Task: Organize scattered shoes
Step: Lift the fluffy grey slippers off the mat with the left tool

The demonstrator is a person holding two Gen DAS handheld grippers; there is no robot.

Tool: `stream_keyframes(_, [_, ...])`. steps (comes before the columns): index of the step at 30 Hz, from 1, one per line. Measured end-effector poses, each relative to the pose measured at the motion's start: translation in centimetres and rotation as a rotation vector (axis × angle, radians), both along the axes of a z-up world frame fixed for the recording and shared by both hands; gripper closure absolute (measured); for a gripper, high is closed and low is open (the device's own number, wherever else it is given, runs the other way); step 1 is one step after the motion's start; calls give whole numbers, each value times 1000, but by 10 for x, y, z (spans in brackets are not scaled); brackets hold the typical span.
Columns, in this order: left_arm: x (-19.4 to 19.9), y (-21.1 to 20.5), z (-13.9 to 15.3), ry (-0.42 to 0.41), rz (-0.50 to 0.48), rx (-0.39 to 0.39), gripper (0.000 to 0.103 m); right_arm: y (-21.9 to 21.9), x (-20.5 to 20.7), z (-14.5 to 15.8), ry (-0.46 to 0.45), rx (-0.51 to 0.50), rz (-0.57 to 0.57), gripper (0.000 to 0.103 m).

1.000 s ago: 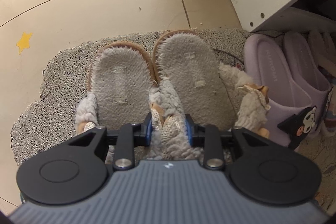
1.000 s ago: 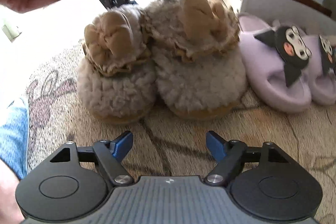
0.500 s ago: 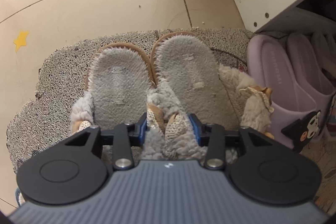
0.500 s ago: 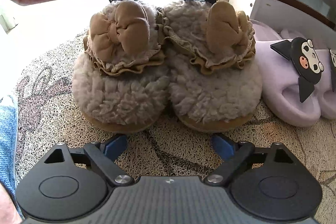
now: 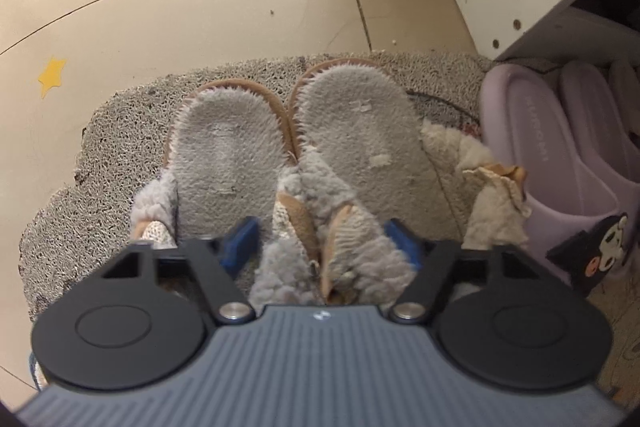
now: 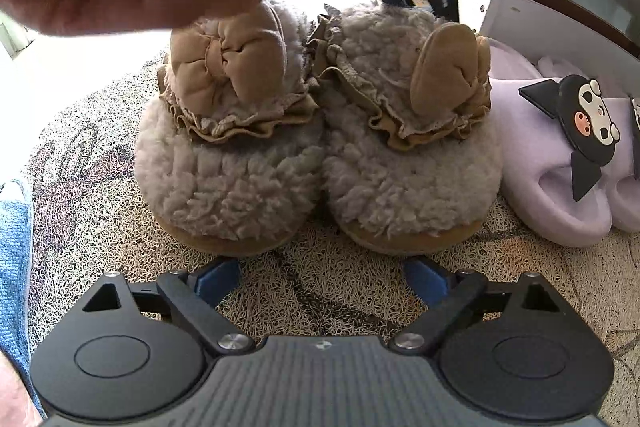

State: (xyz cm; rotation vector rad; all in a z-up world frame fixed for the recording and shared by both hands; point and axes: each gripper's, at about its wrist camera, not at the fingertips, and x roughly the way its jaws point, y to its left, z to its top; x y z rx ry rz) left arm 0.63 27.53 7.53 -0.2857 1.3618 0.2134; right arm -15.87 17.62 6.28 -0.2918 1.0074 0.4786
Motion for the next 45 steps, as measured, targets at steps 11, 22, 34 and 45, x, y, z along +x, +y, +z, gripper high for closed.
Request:
stream_keyframes(11, [3, -4, -4, -4, 11, 31, 57, -6, 1, -2, 4, 25, 19, 16])
stream_keyframes(22, [4, -7, 6, -27, -2, 65, 74, -8, 6, 2, 8, 41, 5, 23])
stream_keyframes(34, [0, 7, 29, -62, 19, 51, 74, -8, 9, 15, -29, 43, 20, 24])
stream_keyframes(45, [-10, 18, 58, -114, 31, 26, 74, -1, 6, 32, -84, 41, 37, 24])
